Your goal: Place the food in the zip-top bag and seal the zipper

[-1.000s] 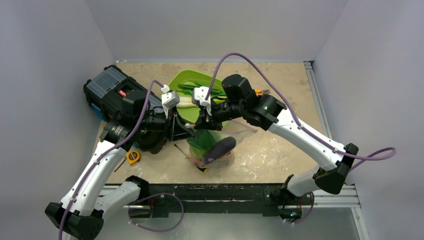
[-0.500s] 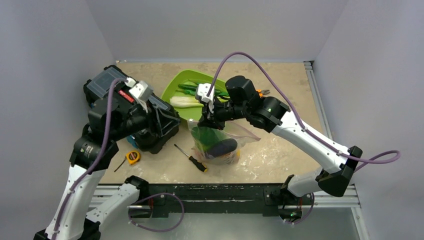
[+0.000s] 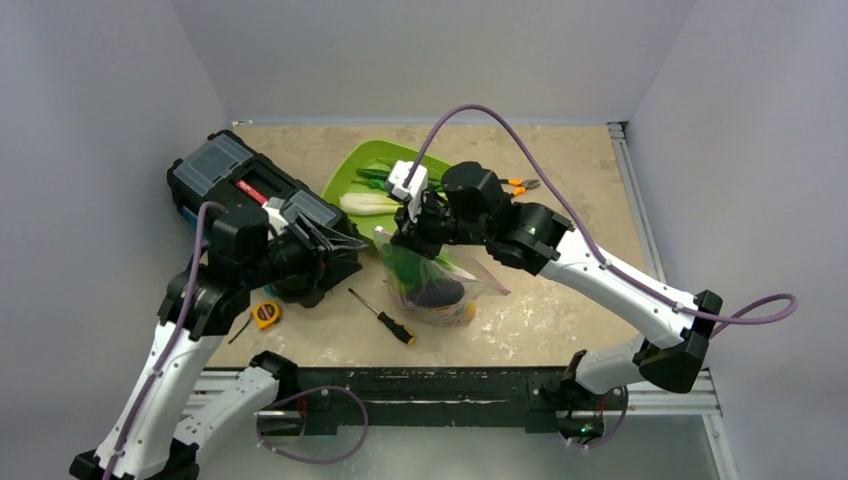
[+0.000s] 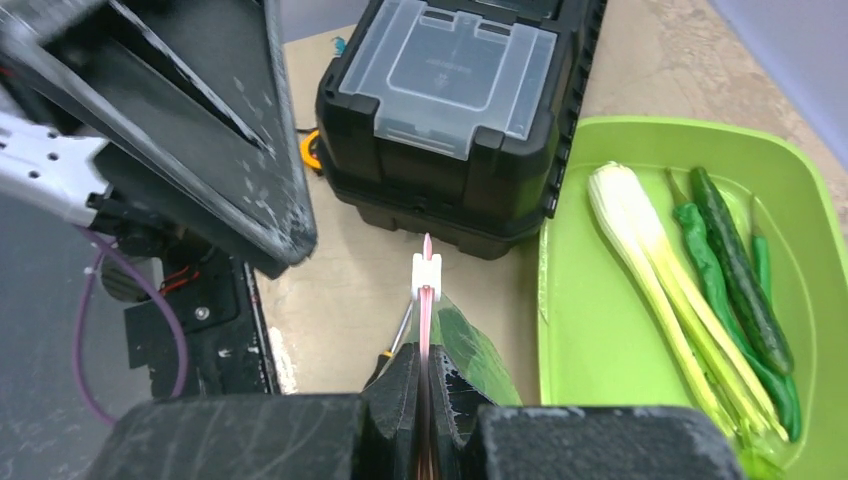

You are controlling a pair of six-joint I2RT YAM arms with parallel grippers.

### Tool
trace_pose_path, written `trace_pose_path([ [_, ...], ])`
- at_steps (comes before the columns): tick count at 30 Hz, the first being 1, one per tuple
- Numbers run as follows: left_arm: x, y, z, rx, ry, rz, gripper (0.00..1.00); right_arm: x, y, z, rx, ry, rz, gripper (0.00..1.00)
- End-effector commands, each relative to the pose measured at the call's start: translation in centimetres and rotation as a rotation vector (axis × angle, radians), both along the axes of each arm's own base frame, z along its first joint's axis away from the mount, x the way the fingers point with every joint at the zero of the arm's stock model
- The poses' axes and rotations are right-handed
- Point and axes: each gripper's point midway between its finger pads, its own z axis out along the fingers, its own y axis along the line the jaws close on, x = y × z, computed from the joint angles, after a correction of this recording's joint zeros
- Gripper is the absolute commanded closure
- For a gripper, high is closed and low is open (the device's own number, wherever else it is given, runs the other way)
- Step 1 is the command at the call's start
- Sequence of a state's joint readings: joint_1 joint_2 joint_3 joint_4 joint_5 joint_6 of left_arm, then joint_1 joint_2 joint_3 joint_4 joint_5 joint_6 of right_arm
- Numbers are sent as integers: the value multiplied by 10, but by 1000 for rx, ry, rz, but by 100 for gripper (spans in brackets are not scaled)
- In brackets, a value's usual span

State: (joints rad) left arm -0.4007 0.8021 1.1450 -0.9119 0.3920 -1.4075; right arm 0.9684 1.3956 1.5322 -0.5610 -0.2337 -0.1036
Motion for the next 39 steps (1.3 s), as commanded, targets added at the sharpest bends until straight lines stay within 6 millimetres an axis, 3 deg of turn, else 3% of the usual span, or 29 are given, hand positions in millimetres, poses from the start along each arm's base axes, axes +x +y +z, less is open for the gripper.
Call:
trace_pose_path([
  [1, 8, 2, 37, -260, 161, 232, 49, 20, 1, 37, 108, -104, -146, 100],
  [5, 18, 0, 49, -229, 214, 261, 31, 23, -1, 43, 135, -139, -171, 100],
  [7, 21, -4, 54, -217, 236, 266, 31, 23, 0, 44, 136, -145, -169, 100],
  [13, 29, -13, 43, -208, 366, 305, 41, 21, 1, 51, 147, -182, -164, 100],
  [26, 47, -17, 42, -119, 341, 308, 52, 10, 4, 49, 124, -253, -119, 100],
  [31, 44, -17, 43, -50, 346, 308, 53, 11, 4, 48, 118, -259, -134, 100],
  [39, 36, -26, 32, -27, 388, 287, 66, 11, 4, 49, 115, -268, -140, 100],
])
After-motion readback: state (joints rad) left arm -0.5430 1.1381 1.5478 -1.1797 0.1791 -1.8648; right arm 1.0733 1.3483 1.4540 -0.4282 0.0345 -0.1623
